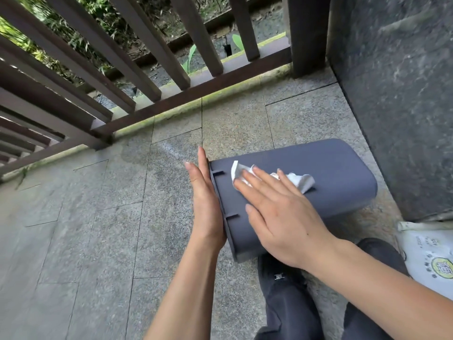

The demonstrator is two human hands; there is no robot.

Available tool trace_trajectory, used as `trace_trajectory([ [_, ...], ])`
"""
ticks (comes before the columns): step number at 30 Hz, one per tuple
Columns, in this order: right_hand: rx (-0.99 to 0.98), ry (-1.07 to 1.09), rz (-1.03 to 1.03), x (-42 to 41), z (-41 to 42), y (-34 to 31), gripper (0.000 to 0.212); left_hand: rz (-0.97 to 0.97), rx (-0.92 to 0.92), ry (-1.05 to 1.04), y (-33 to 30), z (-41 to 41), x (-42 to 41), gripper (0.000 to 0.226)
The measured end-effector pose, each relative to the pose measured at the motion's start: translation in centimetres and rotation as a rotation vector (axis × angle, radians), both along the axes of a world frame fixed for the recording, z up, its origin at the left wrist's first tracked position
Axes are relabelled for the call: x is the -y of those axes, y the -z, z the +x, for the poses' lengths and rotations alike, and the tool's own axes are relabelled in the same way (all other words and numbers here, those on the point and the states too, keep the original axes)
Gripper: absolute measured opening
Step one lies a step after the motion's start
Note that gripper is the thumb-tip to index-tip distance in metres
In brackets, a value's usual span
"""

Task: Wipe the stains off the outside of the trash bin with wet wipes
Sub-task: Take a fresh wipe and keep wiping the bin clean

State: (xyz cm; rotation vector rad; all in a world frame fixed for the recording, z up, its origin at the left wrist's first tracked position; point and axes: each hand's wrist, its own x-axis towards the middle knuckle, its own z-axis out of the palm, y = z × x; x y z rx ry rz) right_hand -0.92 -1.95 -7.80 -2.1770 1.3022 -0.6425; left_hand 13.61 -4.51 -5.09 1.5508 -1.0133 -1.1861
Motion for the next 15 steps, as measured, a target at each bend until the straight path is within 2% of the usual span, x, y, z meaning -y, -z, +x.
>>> trace_trajectory([
  [3, 0.037, -0.073, -0.041, -0.6, 0.8, -0.2, 0.051, -0.006, 0.053, -0.012, 0.0, -0.1, 0.0, 0.065],
  [7, 0.033, -0.162, -0.08, -0.8, 0.9, 0.1, 0.051, -0.012, -0.051, -0.019, 0.2, 0.2, -0.2, 0.066],
  [12, -0.023, 0.057, 0.009, 1.6, -0.6, 0.2, 0.055, 0.03, -0.086, 0.004, -0.3, -0.4, 0.2, 0.073],
  [15, -0.01, 0.092, 0.025, 1.5, -0.5, -0.2, 0.055, 0.035, 0.001, 0.009, -0.5, -0.9, 0.5, 0.068],
])
